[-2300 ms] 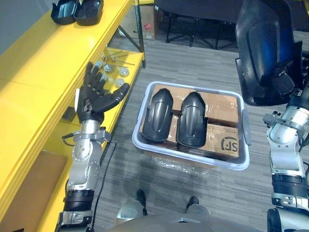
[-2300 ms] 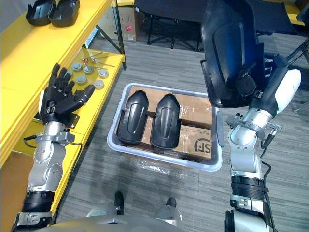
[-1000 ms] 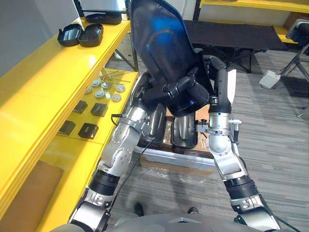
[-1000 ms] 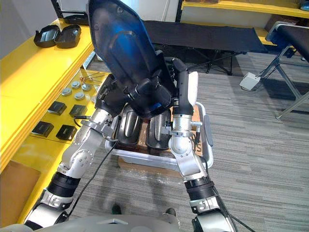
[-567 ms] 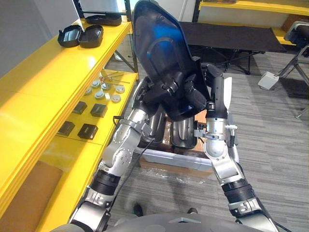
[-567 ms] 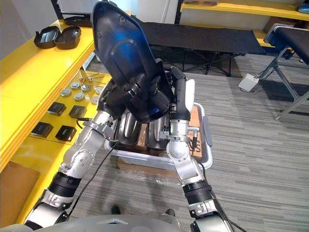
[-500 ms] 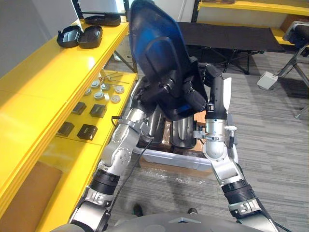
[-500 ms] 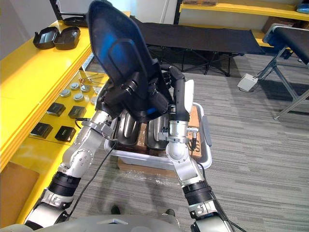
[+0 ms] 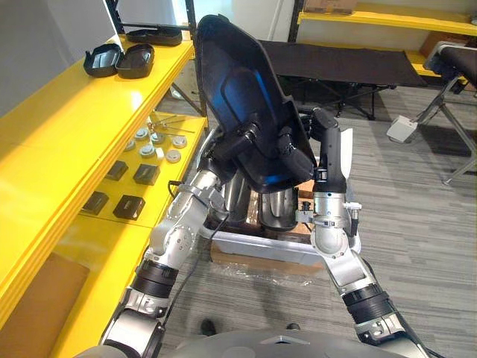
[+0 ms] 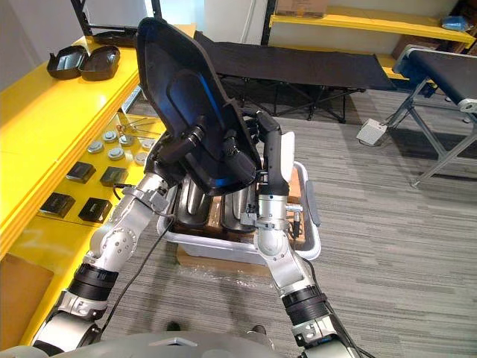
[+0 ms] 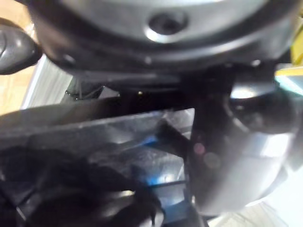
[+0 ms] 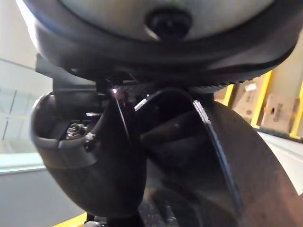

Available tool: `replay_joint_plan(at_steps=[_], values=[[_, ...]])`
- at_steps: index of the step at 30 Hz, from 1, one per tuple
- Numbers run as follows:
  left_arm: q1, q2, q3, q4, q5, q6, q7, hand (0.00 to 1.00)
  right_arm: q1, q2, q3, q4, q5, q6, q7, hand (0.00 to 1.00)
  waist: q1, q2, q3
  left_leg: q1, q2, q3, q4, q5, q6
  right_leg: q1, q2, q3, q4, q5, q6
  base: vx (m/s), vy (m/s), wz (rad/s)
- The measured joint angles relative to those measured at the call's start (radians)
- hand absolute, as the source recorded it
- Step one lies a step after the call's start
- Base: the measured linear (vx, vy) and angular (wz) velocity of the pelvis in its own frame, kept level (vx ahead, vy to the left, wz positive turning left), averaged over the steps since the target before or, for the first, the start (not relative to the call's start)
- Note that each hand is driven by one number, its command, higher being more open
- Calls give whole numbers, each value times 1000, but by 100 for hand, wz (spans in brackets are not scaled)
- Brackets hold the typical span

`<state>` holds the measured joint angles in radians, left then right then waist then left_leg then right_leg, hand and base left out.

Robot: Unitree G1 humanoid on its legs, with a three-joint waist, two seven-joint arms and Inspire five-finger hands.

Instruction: Walk over and take three plastic housings, then place them on the shelf

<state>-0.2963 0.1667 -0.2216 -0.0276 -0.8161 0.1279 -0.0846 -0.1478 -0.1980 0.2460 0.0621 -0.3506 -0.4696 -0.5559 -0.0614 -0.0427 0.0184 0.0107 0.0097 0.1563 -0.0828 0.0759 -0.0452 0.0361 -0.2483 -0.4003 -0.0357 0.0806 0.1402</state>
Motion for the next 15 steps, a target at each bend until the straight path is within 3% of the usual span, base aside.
replay_joint_plan(at_steps=[7,15], values=[[0,0,-13,20,3,-39,0,0,2,-3,-4,-2,9,-14,53,100,1,-2,-2,-2,0,-4,0,1,0,2,0,-5,0,3,0,0,0,1],[0,-3,-38,15,145,-116,37,0,2,-2,-3,-34,18,43,99,100,4,-4,-3,-1,0,-6,0,1,0,4,0,-6,0,3,0,0,0,0]])
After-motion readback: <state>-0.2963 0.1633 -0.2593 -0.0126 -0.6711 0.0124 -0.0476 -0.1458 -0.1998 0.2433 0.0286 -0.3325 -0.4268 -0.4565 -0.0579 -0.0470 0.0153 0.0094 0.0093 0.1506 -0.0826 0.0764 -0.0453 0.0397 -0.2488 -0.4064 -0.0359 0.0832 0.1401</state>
